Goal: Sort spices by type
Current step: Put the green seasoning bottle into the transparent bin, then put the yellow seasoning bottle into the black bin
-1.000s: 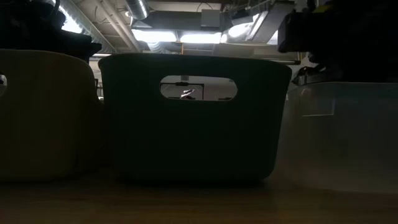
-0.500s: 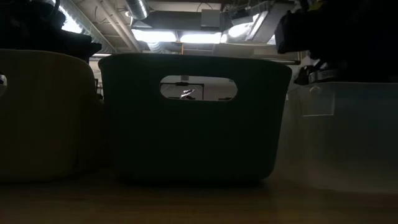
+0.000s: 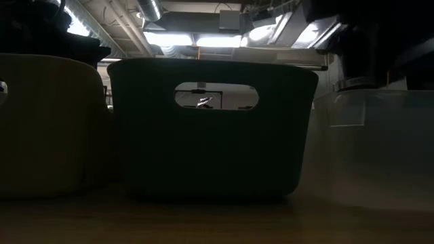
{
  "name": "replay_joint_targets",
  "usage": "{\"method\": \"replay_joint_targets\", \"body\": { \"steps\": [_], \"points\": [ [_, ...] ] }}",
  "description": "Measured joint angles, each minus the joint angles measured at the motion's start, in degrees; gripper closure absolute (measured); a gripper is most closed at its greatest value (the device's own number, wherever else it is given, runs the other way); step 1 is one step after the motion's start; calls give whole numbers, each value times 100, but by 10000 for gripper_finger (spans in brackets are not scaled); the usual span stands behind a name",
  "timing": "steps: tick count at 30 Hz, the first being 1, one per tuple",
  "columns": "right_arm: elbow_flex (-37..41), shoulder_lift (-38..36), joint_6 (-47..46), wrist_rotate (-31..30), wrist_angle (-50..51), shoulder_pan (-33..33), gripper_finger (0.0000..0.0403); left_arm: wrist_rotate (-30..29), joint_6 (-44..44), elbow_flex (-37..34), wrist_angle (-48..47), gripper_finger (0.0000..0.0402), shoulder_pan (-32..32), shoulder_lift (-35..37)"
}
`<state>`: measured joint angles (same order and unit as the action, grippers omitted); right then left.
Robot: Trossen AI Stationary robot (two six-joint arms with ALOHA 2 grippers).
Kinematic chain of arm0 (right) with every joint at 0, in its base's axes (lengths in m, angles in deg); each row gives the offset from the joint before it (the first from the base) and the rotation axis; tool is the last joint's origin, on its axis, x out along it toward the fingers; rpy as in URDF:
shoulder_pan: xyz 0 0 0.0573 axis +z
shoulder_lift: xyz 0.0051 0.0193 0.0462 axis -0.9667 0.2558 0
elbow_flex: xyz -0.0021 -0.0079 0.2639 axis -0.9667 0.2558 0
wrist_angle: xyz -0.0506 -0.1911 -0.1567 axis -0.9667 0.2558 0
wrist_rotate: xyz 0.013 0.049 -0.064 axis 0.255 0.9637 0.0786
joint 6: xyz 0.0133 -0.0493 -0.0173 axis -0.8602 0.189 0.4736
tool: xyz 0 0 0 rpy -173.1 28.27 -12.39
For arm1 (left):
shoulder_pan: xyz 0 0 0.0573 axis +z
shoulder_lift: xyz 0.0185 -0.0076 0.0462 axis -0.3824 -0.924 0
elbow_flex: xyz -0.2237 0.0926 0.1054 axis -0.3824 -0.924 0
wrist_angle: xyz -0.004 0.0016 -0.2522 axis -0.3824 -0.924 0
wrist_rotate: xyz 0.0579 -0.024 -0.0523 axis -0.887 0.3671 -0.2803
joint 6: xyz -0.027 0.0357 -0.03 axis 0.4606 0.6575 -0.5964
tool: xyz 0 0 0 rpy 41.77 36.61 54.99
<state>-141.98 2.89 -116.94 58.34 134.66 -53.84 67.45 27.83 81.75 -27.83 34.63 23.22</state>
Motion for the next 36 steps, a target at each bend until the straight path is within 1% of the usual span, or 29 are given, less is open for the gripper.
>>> {"method": "replay_joint_targets", "body": {
  "steps": [3, 7, 10, 12, 16, 17, 19, 21, 23, 26, 29, 33, 36],
  "points": [
    [-234, -121, -126, -203, 380, 0, 109, 2, -1, 0, 0, 270, 1, -1],
    [-308, -398, -181, -241, 462, 0, 109, 2, 0, 0, -2, 270, 0, 0],
    [-312, -653, -597, -541, 856, 1, 109, 2, 0, 0, -2, 270, 0, 0],
    [-312, -820, -1180, -872, 1350, 7, 109, 1, -2, 0, -2, 270, 2, -1],
    [-311, -1110, -2876, -1507, 2506, 7, 109, 2, -2, 0, -2, 270, 2, 0],
    [-295, -1190, -3284, -1612, 2589, 4, 109, 1, -2, 0, -2, 270, 2, -2],
    [-105, -1434, -3749, -1768, 2341, -2, 109, 0, -2, 0, -4, 270, 0, -2],
    [142, -1631, -3867, -1774, 2160, -5, 109, 2, -1, 0, -3, 270, 2, -1],
    [454, -1757, -4050, -1730, 2186, -7, 109, 1, -2, 0, -3, 270, 1, -1],
    [984, -1829, -4498, -1456, 2185, -2, 109, 0, -2, 0, -9, 270, 1, -1],
    [1496, -1837, -4644, -1126, 2187, -17, 109, 0, -2, 0, -11, 270, 2, -2],
    [2067, -1835, -5147, -858, 2077, -263, 109, 0, 0, 0, -12, 270, 1, 0],
    [2366, -1835, -5016, -640, 1916, -527, 109, 0, 32, 0, -13, 270, 0, -2]
  ]
}}
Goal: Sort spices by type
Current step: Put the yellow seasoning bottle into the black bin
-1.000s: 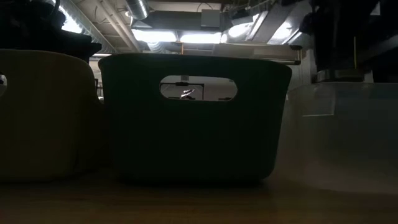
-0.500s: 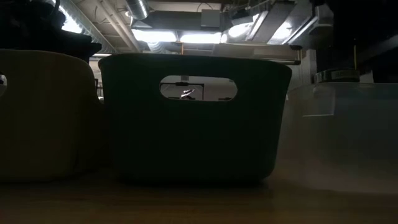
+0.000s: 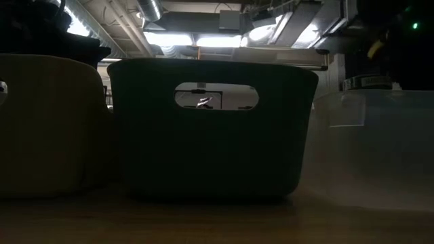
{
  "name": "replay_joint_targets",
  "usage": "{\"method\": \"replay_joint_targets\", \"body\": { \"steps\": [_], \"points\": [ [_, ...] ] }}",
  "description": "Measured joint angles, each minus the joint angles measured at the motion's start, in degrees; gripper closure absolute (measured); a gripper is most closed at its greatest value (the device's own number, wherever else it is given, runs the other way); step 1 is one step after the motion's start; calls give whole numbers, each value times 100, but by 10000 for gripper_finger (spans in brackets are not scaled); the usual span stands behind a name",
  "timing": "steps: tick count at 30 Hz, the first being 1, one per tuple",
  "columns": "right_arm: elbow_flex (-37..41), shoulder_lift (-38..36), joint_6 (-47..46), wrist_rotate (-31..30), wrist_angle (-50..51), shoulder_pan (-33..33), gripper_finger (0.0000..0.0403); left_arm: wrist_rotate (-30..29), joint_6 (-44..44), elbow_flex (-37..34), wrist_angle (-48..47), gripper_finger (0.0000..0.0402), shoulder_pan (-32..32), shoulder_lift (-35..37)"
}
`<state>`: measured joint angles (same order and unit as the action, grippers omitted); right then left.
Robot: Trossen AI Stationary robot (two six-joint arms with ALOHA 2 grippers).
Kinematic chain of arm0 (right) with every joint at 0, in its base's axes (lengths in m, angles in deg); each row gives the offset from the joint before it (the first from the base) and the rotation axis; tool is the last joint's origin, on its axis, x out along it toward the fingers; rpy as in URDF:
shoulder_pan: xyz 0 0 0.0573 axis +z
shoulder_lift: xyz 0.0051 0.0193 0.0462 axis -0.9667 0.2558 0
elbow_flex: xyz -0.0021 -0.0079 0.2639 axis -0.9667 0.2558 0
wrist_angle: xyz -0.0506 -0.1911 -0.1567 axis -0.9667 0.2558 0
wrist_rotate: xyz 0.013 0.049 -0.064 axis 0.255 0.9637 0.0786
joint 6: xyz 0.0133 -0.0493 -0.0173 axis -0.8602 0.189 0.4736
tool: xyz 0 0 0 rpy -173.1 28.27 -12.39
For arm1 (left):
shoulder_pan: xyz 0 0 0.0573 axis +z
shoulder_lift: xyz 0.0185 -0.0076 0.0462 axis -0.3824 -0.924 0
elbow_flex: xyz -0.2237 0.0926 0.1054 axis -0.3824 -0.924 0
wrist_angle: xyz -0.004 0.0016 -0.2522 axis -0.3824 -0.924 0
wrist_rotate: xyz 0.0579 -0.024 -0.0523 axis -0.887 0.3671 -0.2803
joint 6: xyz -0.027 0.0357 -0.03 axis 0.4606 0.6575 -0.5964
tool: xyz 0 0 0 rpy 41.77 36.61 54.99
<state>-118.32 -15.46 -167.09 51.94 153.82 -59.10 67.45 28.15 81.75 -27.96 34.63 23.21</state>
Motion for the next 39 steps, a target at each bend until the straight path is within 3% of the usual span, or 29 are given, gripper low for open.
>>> {"method": "replay_joint_targets", "body": {
  "steps": [7, 12, 25, 34, 39],
  "points": [
    [426, 2, 1015, 478, -1201, -737, 109, 0, 8, 0, -2, 270, 1, 0],
    [659, 2, 1499, 805, -1375, -1218, 109, 1, 8, 0, -2, 270, 0, 0],
    [1510, 3, 2223, 1189, -2496, -1847, 110, 0, 8, 0, -4, 270, 1, 1],
    [1836, -11, 2418, 1185, -2685, -2037, 185, 0, 10, 0, -5, 270, -1, 0],
    [1820, -7, 2485, 1086, -2684, -2024, 188, 0, 10, 0, -7, 270, 0, 1]
  ]
}}
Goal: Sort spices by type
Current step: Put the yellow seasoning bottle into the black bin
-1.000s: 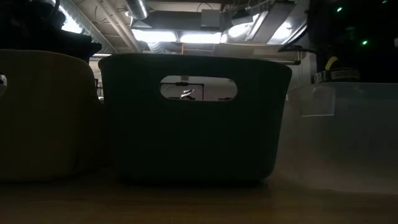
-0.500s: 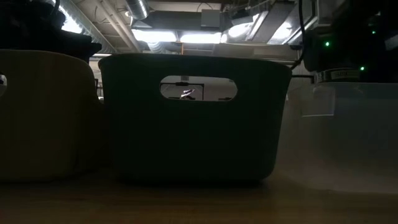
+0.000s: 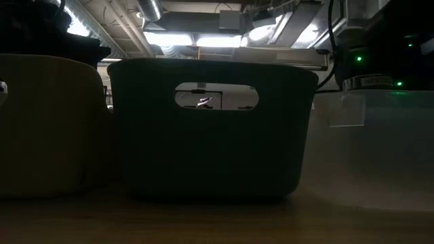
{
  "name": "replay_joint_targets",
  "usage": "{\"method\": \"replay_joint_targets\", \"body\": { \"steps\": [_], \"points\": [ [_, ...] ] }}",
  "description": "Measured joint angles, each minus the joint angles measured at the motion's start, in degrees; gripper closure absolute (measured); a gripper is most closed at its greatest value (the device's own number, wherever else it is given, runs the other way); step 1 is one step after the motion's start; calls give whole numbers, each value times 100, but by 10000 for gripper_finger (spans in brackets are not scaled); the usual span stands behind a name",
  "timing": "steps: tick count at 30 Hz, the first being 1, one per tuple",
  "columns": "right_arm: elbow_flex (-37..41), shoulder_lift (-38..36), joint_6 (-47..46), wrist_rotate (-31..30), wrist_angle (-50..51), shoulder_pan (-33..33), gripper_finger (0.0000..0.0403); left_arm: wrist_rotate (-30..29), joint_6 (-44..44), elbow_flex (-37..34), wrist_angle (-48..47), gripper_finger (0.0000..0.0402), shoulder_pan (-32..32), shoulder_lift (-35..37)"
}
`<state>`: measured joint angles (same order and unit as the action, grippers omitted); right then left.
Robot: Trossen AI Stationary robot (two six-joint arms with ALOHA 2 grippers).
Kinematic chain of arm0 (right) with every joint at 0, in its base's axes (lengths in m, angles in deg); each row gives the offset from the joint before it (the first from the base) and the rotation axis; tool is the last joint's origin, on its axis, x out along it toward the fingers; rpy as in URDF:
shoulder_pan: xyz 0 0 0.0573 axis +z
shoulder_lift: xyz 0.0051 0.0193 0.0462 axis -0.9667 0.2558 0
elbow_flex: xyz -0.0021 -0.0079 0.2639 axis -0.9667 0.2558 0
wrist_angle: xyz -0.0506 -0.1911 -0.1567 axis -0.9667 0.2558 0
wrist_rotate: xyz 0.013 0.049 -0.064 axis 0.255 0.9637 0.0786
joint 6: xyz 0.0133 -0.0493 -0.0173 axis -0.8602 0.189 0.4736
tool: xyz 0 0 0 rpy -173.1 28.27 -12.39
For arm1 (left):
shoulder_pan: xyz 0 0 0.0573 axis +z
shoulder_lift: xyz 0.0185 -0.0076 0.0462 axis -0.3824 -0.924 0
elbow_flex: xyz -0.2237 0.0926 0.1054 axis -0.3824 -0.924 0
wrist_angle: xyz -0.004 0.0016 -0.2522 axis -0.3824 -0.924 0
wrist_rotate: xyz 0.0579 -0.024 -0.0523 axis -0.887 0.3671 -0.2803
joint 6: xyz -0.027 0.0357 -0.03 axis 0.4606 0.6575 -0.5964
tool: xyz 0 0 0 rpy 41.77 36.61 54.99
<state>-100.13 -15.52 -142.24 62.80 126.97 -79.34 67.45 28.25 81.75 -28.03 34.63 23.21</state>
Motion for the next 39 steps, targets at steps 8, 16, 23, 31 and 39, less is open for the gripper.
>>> {"method": "replay_joint_targets", "body": {
  "steps": [8, 16, 23, 31, 39],
  "points": [
    [-304, 20, 105, -205, -52, 0, 187, 0, 0, 0, 0, 270, -1, -1],
    [-802, 20, 308, -376, 393, 0, 188, 0, -2, 0, 0, 270, 1, 1],
    [-1636, 13, 338, -783, 1306, 7, 188, 0, -7, 0, 0, 270, 1, -1],
    [-2635, 13, -112, -1296, 1966, 734, 188, 0, -39, 0, 0, 270, 1, -1],
    [-3003, -342, -2033, -2122, 2089, 2432, 188, 0, -42, 0, 0, 270, 1, -1]
  ]
}}
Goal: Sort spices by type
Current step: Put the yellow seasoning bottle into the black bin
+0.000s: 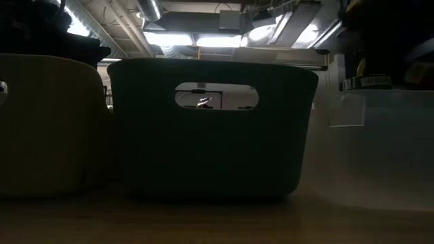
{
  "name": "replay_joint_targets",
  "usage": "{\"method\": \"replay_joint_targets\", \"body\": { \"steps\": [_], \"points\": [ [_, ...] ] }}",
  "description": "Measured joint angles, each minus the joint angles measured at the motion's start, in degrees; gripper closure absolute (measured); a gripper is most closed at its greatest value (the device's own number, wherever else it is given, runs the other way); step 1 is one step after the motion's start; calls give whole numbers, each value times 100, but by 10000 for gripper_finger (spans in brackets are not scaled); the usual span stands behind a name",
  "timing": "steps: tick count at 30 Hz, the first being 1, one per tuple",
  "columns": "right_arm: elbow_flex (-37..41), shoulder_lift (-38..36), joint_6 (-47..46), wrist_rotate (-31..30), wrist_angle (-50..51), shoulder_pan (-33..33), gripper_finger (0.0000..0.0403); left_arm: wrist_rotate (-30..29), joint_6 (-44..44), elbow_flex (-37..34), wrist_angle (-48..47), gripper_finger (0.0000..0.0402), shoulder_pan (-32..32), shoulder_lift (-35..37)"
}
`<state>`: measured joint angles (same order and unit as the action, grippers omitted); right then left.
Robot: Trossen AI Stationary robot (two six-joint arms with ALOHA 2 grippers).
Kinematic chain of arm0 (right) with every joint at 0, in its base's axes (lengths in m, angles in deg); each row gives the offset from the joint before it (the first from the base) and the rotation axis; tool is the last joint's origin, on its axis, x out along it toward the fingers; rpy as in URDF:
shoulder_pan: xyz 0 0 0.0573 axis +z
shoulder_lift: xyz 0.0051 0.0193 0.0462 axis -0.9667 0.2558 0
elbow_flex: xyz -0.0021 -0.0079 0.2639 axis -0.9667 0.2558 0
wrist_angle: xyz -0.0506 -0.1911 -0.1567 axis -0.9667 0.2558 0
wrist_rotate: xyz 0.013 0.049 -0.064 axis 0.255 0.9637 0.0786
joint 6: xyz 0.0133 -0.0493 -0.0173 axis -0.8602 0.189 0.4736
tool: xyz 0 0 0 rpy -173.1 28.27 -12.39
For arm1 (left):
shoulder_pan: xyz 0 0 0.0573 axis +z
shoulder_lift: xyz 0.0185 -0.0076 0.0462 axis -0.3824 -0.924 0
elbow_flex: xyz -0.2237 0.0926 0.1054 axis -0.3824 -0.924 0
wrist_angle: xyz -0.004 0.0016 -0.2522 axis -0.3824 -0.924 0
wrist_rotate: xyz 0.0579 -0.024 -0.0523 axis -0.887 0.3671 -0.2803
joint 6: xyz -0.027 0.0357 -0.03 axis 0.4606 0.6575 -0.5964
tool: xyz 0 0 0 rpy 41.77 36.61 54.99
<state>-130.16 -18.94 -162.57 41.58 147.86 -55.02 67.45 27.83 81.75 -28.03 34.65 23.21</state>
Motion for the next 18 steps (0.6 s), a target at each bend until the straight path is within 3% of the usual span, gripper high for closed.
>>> {"method": "replay_joint_targets", "body": {
  "steps": [4, 10, 13, 18],
  "points": [
    [0, -68, -1336, -716, -3, 1184, 188, 0, 0, 0, 0, 270, -1, 2],
    [-2, 164, -2690, -2303, -143, 2691, 188, 0, -3, 0, 0, 270, -1, 2],
    [-2, 454, -2920, -2972, -210, 3149, 188, 0, -25, 0, 7, 270, -2, 2],
    [-2, 1165, -3085, -3425, -265, 3488, 188, 0, -26, 0, 9, 270, -2, 0]
  ]
}}
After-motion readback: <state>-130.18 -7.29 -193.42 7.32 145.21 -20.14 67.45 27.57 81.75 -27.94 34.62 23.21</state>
